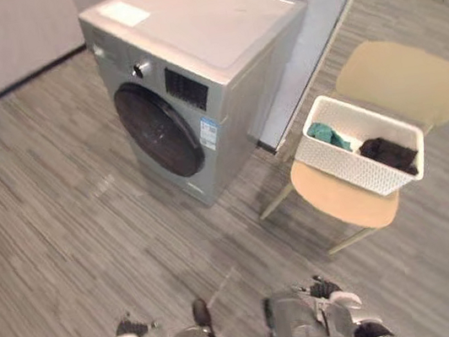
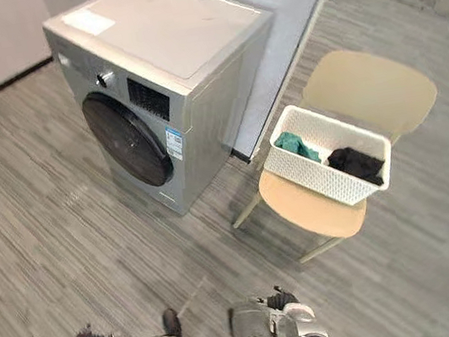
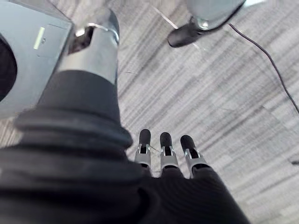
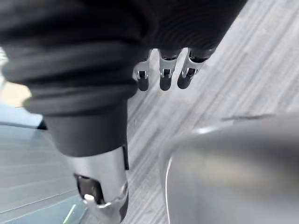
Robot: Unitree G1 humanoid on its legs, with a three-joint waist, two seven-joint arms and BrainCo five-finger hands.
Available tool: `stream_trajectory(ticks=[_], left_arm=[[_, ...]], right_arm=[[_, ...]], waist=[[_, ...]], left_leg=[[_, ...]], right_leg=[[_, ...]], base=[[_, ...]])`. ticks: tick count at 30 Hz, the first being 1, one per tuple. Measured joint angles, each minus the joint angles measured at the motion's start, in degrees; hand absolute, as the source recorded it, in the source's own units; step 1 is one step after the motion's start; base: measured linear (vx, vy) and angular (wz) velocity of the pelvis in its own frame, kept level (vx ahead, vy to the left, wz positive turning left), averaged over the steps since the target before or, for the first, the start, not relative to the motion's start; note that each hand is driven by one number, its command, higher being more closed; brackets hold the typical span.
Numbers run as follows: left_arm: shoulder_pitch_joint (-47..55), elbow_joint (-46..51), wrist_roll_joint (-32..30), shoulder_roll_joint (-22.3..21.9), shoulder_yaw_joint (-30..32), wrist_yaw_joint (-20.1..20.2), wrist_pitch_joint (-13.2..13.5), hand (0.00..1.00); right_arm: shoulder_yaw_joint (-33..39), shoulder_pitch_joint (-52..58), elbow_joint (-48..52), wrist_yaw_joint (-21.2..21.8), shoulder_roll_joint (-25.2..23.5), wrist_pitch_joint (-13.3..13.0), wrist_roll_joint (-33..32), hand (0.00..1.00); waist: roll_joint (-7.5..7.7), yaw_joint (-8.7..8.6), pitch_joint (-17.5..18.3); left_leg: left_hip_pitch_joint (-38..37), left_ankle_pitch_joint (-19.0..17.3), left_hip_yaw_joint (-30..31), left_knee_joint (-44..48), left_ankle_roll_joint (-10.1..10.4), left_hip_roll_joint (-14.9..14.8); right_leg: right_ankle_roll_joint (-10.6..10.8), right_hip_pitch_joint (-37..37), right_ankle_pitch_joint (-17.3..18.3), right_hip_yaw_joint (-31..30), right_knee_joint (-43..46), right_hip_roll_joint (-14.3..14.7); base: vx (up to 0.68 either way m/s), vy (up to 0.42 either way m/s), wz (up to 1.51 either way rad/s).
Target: Pick up the laundry basket with both hands and put the clothes into the washing machine.
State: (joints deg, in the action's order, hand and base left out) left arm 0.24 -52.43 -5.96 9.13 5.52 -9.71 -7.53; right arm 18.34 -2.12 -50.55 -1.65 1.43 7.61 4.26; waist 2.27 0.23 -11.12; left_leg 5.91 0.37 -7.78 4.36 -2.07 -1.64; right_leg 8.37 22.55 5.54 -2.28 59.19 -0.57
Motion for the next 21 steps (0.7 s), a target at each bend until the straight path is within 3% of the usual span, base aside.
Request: stream_trajectory(ticks=[1,2,4,5,7,8,9,10,12,14,15,17,19,21], left_arm=[[-0.82,0.03,0.01,-1.56,0.10,-0.05,0.17,0.00],[-1.30,-0.19,0.14,-3.96,1.17,-0.19,0.03,0.00],[-1.55,-2.00,0.39,-6.81,3.13,-0.86,-0.14,0.00],[-1.62,-2.10,1.21,-7.83,4.77,-1.19,-0.14,0.00],[-1.78,-2.12,1.14,-8.30,5.74,-1.22,-0.12,0.00],[-1.55,-2.16,1.11,-8.20,6.47,-1.25,-0.12,0.00],[-1.84,-2.33,1.13,-8.81,8.11,-1.38,-0.06,0.00],[-1.73,-2.30,1.33,-9.81,9.64,-1.52,0.07,0.00],[-1.31,-2.71,1.47,-11.30,11.49,-2.13,-0.04,0.00],[-1.07,-2.58,2.01,-11.46,11.88,-2.38,0.14,0.00],[-1.09,-2.17,1.90,-11.12,11.92,-2.39,0.22,0.00],[-1.27,-1.66,1.86,-10.96,11.99,-2.25,0.32,0.00],[-1.25,-1.12,1.83,-11.22,11.89,-2.23,0.32,0.00],[-1.21,-1.10,1.82,-10.88,12.21,-2.21,0.33,0.00]], right_arm=[[0.16,1.27,0.54,-0.33,0.04,-0.10,-0.54,0.00],[0.35,1.98,0.44,-0.46,0.08,-0.04,-0.62,0.00],[1.04,2.01,-0.14,-0.34,-0.40,0.15,-1.68,0.00],[1.15,1.66,-0.26,-0.39,-1.09,0.10,-1.68,0.00],[1.10,1.42,-2.12,-0.37,-1.77,0.07,-1.66,0.00],[1.11,1.44,-2.15,-0.34,-2.16,0.06,-1.58,0.00],[1.07,0.90,-2.15,-0.32,-2.21,0.05,-1.58,0.00],[1.18,0.44,-1.94,-0.38,-1.47,-0.13,-1.59,0.00],[1.99,0.56,-1.64,-0.84,-0.53,-0.10,-1.68,0.00],[2.06,1.17,-1.46,-0.99,-0.81,-0.18,-1.67,0.00],[2.09,1.62,-1.41,-0.96,-0.98,-0.24,-1.65,0.00],[2.05,2.15,-1.42,-0.94,-0.98,-0.17,-1.61,0.00],[2.63,3.05,-1.48,-0.90,-0.78,0.08,-1.59,0.00],[2.95,3.21,-1.47,-0.85,-0.50,0.10,-1.58,0.00]], waist=[[0.07,-0.11,-0.05],[0.00,0.39,-0.09],[-0.32,2.15,-0.29],[-0.43,2.72,-0.37],[-0.14,2.95,-0.28],[1.15,2.75,0.35],[-0.03,2.64,-0.42],[-1.59,2.13,-0.98],[-3.60,1.93,-0.93],[-3.61,2.26,-0.77],[-2.12,2.22,-1.05],[-2.45,2.25,-0.83],[-2.40,2.46,-0.76],[-2.52,2.13,-0.64]], left_leg=[[0.22,-0.49,1.91,0.70,0.55,0.33],[-0.11,-1.29,4.17,0.91,0.98,1.16],[-0.75,-2.18,5.07,1.40,1.68,1.35],[-0.29,-3.03,6.26,2.18,2.50,1.76],[0.38,-5.12,6.29,4.34,2.90,2.12],[1.43,-6.75,4.73,7.26,3.20,2.32],[2.33,-8.58,1.22,10.81,3.80,0.15],[2.50,-9.31,-0.97,12.76,4.19,-2.41],[0.85,-7.74,-3.77,13.55,5.27,-5.06],[0.48,-7.80,-3.59,16.75,5.21,-5.16],[2.17,-7.97,-3.60,21.12,4.93,-5.30],[4.82,-8.02,-3.62,27.73,4.79,-6.47],[6.80,-7.97,-3.82,31.10,4.92,-7.29],[7.21,-10.49,-5.41,31.10,4.94,-8.70]], right_leg=[[0.59,0.29,1.80,1.59,-1.99,-0.62],[0.61,-0.70,3.89,3.10,-8.36,-2.43],[0.57,-4.31,5.04,2.74,-24.75,-2.97],[-0.81,-6.82,4.14,1.06,-33.69,-3.21],[-2.70,-9.43,2.07,0.82,-37.98,-4.35],[-2.47,-12.74,-1.78,1.69,-39.83,-6.16],[-2.20,-14.94,1.55,4.18,-40.91,-6.79],[-2.58,-15.65,1.78,6.11,-40.27,-6.26],[-3.61,-17.16,4.07,7.87,-38.27,-5.71],[-3.98,-18.39,6.75,7.87,-36.04,-5.84],[-4.11,-18.58,9.04,7.89,-34.88,-6.30],[-4.61,-18.58,10.95,7.99,-33.25,-6.12],[-4.60,-18.77,11.30,7.77,-32.62,-6.14],[-5.10,-18.88,11.57,7.07,-33.05,-6.21]], base=[[0.10,-0.094,1.22],[0.16,-0.151,1.19],[0.14,-0.141,0.62],[0.07,-0.153,0.47],[0.09,-0.234,0.71],[0.15,-0.369,0.97],[0.17,-0.433,0.95],[0.15,-0.343,0.79],[0.14,-0.247,0.53],[0.09,-0.207,0.24],[0.01,-0.129,0.23],[-0.04,-0.075,0.13],[0.01,0.018,-0.07],[0.03,0.078,-0.18]])
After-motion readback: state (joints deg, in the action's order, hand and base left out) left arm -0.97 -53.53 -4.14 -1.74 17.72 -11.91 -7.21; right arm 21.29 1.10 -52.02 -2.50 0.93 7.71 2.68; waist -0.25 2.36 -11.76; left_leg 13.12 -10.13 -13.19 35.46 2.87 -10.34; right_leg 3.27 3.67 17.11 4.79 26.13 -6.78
